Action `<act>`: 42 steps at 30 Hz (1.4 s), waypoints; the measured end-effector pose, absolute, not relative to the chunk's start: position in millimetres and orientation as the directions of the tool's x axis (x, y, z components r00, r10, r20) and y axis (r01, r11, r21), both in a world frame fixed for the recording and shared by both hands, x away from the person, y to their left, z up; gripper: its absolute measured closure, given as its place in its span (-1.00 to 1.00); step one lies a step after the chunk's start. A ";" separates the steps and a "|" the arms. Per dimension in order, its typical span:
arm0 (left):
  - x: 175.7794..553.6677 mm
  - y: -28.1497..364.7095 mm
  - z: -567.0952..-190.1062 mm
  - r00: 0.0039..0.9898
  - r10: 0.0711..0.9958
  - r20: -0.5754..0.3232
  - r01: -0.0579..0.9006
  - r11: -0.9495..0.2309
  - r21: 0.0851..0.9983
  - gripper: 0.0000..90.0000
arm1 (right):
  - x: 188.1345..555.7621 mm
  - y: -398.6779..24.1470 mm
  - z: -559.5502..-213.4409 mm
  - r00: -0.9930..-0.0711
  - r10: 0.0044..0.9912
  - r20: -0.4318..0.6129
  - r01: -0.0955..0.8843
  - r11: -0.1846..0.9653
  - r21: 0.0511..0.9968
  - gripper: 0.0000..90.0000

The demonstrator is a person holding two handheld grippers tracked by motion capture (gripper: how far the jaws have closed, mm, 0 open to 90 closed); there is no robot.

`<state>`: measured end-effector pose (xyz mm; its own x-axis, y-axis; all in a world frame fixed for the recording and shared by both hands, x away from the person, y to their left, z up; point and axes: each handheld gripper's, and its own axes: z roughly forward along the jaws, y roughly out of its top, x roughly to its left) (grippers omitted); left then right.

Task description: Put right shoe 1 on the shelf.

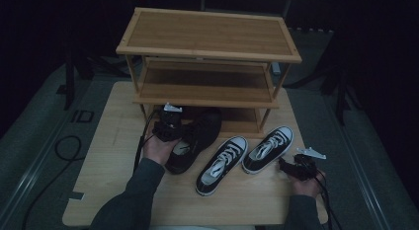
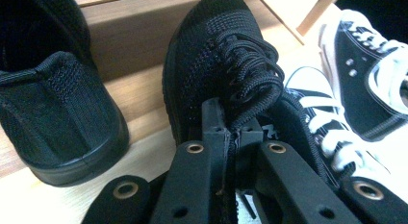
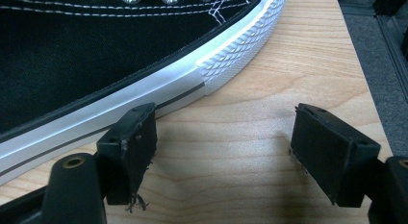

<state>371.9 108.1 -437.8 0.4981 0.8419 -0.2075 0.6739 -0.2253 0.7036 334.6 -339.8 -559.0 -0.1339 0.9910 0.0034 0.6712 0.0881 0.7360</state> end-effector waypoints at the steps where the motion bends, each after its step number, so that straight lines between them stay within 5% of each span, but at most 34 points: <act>1: 373.4 107.1 -439.6 0.490 0.847 -0.205 0.676 -0.220 0.703 0.94 | 334.6 -339.8 -559.0 -0.134 0.991 0.003 0.671 0.089 0.736 -0.47; 32: 401.6 113.9 -473.7 0.275 0.943 -0.188 0.681 -0.053 0.731 0.94 | 334.6 -339.8 -559.0 -0.134 0.991 0.003 0.671 0.088 0.736 -0.47; 42: 403.3 119.6 -481.3 0.275 0.941 -0.195 0.679 -0.047 0.732 0.82 | 334.6 -339.9 -559.0 -0.134 0.991 0.003 0.671 0.089 0.736 -0.47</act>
<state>403.3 119.6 -481.3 0.2753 0.9414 -0.1949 0.6792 -0.0470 0.7325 334.6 -339.9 -559.0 -0.1342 0.9909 0.0032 0.6712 0.0885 0.7359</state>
